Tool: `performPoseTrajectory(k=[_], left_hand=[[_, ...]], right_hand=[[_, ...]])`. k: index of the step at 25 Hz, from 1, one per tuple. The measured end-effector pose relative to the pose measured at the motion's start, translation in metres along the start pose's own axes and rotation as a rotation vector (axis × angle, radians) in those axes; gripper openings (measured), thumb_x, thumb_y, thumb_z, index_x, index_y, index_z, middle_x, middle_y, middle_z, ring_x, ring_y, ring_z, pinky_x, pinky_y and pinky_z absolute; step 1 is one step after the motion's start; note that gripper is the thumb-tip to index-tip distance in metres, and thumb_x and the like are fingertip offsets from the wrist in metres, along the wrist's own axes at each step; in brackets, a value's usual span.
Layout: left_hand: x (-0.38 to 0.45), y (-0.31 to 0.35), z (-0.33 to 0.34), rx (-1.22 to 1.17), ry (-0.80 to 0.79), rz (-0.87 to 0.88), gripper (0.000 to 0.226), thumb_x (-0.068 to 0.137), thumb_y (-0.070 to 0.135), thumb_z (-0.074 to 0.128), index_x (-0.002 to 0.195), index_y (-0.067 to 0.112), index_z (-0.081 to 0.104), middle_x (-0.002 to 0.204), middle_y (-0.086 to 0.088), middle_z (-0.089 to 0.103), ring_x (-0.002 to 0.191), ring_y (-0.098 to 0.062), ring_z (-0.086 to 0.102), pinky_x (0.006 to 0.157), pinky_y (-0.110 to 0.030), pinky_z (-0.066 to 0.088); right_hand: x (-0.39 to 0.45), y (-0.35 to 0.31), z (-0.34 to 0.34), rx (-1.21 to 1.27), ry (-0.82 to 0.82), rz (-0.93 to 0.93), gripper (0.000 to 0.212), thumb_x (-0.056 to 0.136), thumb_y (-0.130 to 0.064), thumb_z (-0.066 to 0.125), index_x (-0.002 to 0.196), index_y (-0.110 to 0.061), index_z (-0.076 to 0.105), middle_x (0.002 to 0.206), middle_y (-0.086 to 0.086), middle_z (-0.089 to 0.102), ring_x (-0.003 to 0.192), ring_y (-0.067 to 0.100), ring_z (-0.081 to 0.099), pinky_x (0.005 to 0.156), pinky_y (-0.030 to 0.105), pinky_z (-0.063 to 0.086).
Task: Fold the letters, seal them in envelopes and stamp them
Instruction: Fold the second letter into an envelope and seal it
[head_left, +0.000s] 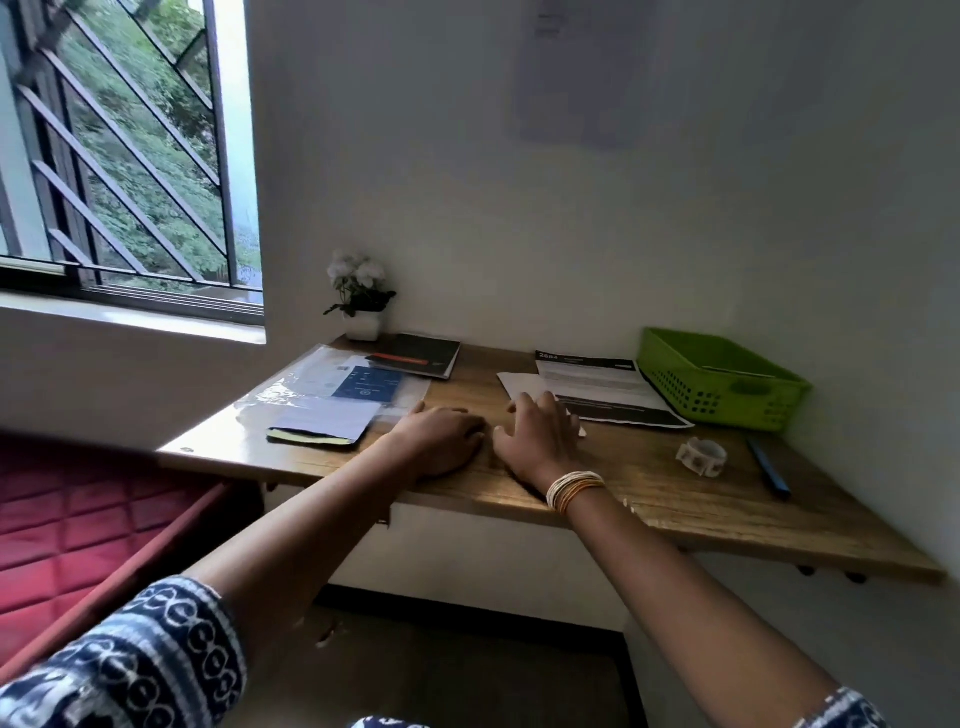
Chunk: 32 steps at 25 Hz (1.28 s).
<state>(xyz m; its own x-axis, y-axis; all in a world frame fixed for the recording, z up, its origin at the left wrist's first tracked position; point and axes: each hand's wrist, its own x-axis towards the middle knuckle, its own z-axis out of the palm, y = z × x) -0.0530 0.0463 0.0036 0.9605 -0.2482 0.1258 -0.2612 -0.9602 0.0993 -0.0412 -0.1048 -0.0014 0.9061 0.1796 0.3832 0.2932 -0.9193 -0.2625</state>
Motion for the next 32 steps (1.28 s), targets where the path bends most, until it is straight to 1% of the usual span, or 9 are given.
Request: performPoseTrajectory(k=[3,6,9,11,15,19,21,26,32], left_hand=[[-0.029,-0.022,-0.005,0.109,0.093,0.030,0.034,0.099,0.036,0.035,0.126,0.030,0.055,0.131,0.002,0.055,0.127,-0.019,0.048,0.111,-0.054,0.024],[-0.059,-0.060,-0.003,0.098,0.211,-0.017,0.035,0.097,0.038,0.041,0.130,0.036,0.052,0.140,0.010,0.050,0.134,-0.014,0.042,0.110,-0.056,0.024],[-0.085,-0.092,-0.003,-0.003,0.283,-0.159,0.053,0.090,0.038,0.054,0.141,0.036,0.039,0.149,0.008,0.040,0.137,-0.016,0.038,0.113,-0.054,0.021],[-0.098,-0.110,-0.005,-0.069,0.279,-0.254,0.066,0.086,0.048,0.058,0.145,0.036,0.031,0.152,0.004,0.036,0.138,-0.022,0.036,0.113,-0.047,0.023],[-0.114,-0.135,-0.009,-0.329,0.371,-0.315,0.086,0.066,0.066,0.069,0.140,0.031,0.042,0.145,-0.002,0.045,0.132,-0.021,0.043,0.108,-0.035,0.037],[-0.113,-0.134,-0.006,-0.362,0.502,-0.305,0.076,0.067,0.049,0.078,0.133,0.025,0.052,0.139,-0.001,0.053,0.128,-0.019,0.049,0.105,-0.029,0.037],[-0.111,-0.134,-0.004,-0.385,0.554,-0.336,0.074,0.067,0.045,0.080,0.133,0.022,0.053,0.136,-0.002,0.055,0.125,-0.019,0.051,0.104,-0.028,0.038],[-0.111,-0.141,-0.005,-0.443,0.635,-0.349,0.058,0.073,0.028,0.078,0.127,0.025,0.059,0.126,-0.005,0.060,0.117,-0.020,0.056,0.098,-0.030,0.046],[-0.114,-0.144,-0.005,-0.510,0.608,-0.380,0.046,0.071,0.020,0.076,0.114,0.033,0.067,0.117,0.003,0.062,0.109,-0.014,0.056,0.095,-0.033,0.049]], right_hand=[[-0.006,-0.026,0.003,0.110,-0.039,-0.034,0.036,0.086,-0.037,0.057,0.117,-0.019,0.058,0.123,0.011,0.052,0.116,0.030,0.050,0.097,0.041,0.038],[-0.012,-0.054,0.011,0.134,-0.036,-0.104,0.033,0.083,-0.033,0.058,0.114,-0.021,0.062,0.120,0.011,0.055,0.116,0.030,0.051,0.097,0.039,0.040],[-0.015,-0.077,0.018,0.198,-0.035,-0.201,0.027,0.081,-0.030,0.060,0.106,-0.023,0.065,0.111,0.007,0.058,0.109,0.028,0.055,0.092,0.037,0.042],[-0.015,-0.091,0.022,0.226,-0.054,-0.293,0.025,0.080,-0.032,0.063,0.104,-0.025,0.066,0.109,0.004,0.059,0.107,0.024,0.055,0.091,0.036,0.042],[-0.015,-0.114,0.029,0.227,-0.050,-0.462,0.028,0.081,-0.037,0.068,0.105,-0.025,0.069,0.106,0.001,0.060,0.107,0.020,0.055,0.089,0.036,0.040],[-0.007,-0.120,0.036,0.261,-0.047,-0.539,0.038,0.080,-0.046,0.069,0.105,-0.018,0.071,0.103,0.004,0.065,0.099,0.022,0.060,0.087,0.040,0.048],[-0.003,-0.122,0.039,0.293,-0.042,-0.558,0.035,0.080,-0.045,0.069,0.100,-0.016,0.074,0.099,0.004,0.067,0.092,0.021,0.063,0.084,0.040,0.051],[-0.001,-0.124,0.039,0.389,-0.038,-0.583,0.018,0.084,-0.025,0.070,0.094,-0.012,0.077,0.094,0.005,0.070,0.081,0.017,0.064,0.078,0.035,0.055],[0.002,-0.121,0.039,0.538,-0.080,-0.506,0.013,0.084,-0.010,0.066,0.093,-0.008,0.076,0.095,0.005,0.073,0.086,0.015,0.062,0.081,0.023,0.052]])
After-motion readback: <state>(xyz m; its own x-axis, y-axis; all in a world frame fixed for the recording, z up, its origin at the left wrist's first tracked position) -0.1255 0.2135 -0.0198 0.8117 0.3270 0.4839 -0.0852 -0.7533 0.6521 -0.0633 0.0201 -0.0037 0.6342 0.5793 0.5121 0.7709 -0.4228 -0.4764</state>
